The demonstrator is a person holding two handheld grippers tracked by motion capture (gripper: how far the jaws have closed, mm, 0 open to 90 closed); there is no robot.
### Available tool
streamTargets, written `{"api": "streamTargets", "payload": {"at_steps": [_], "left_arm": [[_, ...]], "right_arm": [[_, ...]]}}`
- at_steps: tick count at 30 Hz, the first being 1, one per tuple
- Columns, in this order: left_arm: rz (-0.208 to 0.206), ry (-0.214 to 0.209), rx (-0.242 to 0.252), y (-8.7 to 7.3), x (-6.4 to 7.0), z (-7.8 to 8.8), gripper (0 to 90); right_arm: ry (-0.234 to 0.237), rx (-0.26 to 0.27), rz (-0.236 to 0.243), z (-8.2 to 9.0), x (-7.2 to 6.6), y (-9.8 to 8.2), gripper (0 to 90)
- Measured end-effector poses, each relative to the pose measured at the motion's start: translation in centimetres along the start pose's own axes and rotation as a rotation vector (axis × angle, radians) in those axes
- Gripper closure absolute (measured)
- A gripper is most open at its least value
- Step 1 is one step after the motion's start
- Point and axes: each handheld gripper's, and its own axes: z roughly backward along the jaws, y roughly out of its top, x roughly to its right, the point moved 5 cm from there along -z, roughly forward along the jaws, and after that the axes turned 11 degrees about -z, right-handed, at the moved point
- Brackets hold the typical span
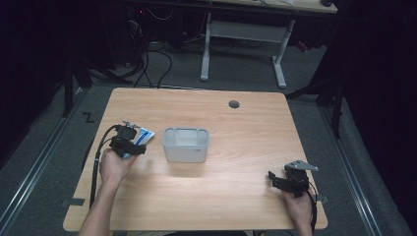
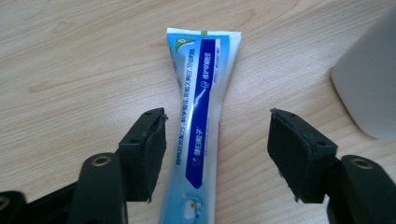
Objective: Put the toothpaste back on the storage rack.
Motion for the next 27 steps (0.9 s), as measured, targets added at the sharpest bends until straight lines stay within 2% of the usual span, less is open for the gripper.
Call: {"api": "streamTargets", "payload": {"at_steps": [4,13,17,27], "left_arm": [[0.001,0.011,-0.018,0.2,-0.4,-0.6,43.8],[-0.007,0.034,-0.08,1.0,-0.9,-2.1,42.8],[0.019,0.019,-0.097,1.0,-1.1,-2.9,43.2],[0.042,0.007,-0.133,0.6,-1.5,-4.3,44.6]], "right_arm": [[0.0,0.0,0.0,0.0,0.0,0.0,27.2],[-0.001,0.0,-0.003,0.0,0.0,0.0,27.2],[-0.001,0.0,-0.003,0.0,0.0,0.0,27.2],[-0.001,0.0,-0.003,0.0,0.0,0.0,27.3]]}}
